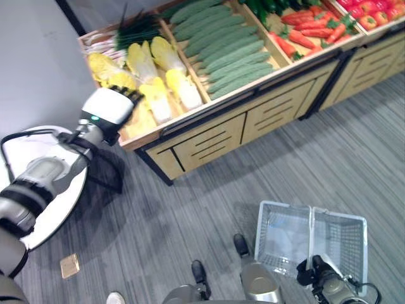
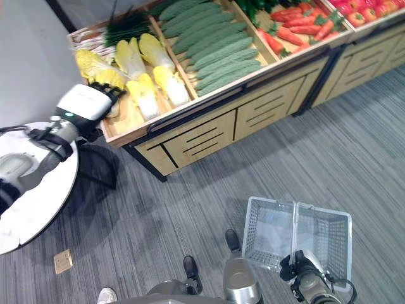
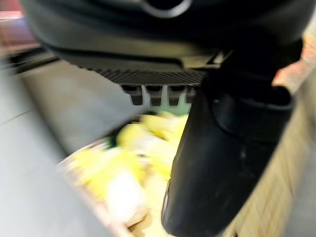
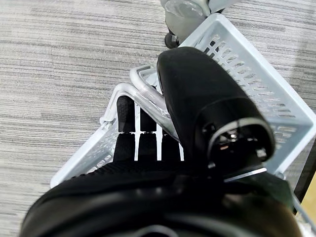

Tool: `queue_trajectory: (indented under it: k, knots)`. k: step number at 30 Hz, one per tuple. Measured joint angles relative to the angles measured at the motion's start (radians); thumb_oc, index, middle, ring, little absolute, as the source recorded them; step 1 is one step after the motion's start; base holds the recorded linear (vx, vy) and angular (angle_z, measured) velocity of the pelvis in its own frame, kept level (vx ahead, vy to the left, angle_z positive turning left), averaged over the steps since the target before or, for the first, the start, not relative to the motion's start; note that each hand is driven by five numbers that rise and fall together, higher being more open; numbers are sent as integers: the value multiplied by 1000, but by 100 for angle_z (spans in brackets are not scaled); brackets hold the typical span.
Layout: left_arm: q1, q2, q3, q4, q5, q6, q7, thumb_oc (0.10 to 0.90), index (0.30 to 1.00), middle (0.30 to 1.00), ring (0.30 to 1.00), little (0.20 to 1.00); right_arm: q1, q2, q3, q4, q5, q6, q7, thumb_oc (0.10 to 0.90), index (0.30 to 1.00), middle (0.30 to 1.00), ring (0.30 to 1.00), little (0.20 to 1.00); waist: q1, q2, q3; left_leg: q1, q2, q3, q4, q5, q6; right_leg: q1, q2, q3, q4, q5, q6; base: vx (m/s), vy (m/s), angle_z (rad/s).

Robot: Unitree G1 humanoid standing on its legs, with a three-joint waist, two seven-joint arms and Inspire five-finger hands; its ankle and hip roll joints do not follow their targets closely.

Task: Get the vegetables into the basket

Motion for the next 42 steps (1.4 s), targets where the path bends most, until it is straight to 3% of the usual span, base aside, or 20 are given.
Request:
queue_trajectory:
  k: [2, 6, 10, 18, 25, 33, 42]
  knots:
    - [-70, -35, -101, 52, 52, 0, 5, 900, 1000, 1000, 1000, 1000, -12, -2, 0, 7, 0, -4, -3, 400, 300, 300, 300, 300, -21, 10, 0, -10, -1, 19, 1, 0, 0, -19, 1, 15, 0, 5, 2, 9, 20, -24]
    - [-127, -126, -163, 194, 119, 1, 4, 900, 1000, 1000, 1000, 1000, -32, -22, -2, 9, 3, -5, -8, 400, 300, 300, 300, 300, -58, 45, -2, -45, -6, 46, 1, 0, 1, -66, 3, 42, 0, 18, 0, 9, 9, -23]
    - [-155, -142, -181, 255, 128, 1, 8, 900, 1000, 1000, 1000, 1000, -58, -38, -8, 16, 6, -5, -9, 400, 300, 300, 300, 300, -72, 70, 1, -74, -4, 67, 1, 1, 1, -110, 11, 70, 0, 27, -1, 34, 9, -22]
    - [-156, -134, -178, 424, 128, 16, 0, 900, 1000, 1000, 1000, 1000, -98, -74, -11, 49, 11, -11, -14, 400, 300, 300, 300, 300, -62, 118, 8, -110, 1, 108, 0, -1, -1, -165, 21, 87, 1, 35, 2, 55, -11, -16]
    - [-156, -134, -176, 470, 126, 22, -15, 900, 1000, 1000, 1000, 1000, -109, -96, -12, 49, 11, -11, -16, 400, 300, 300, 300, 300, -53, 134, 16, -118, -3, 109, 0, -3, -4, -171, 16, 86, 1, 35, 2, 35, -1, 1]
    - [-164, -129, -130, 541, 104, 39, -14, 900, 1000, 1000, 1000, 1000, -139, -115, -11, 28, 33, -18, -19, 400, 300, 300, 300, 300, -55, 139, 35, -193, -16, 118, 1, 2, 3, -257, 8, 98, 13, 46, 5, -13, -3, -3]
    - [-318, -116, -107, 553, 29, 46, 0, 900, 1000, 1000, 1000, 1000, -184, -114, -7, -1, 73, -23, -31, 400, 300, 300, 300, 300, -62, 131, 70, -283, -23, 156, 1, 5, 8, -366, 13, 139, 18, 66, 6, -1, -9, -13]
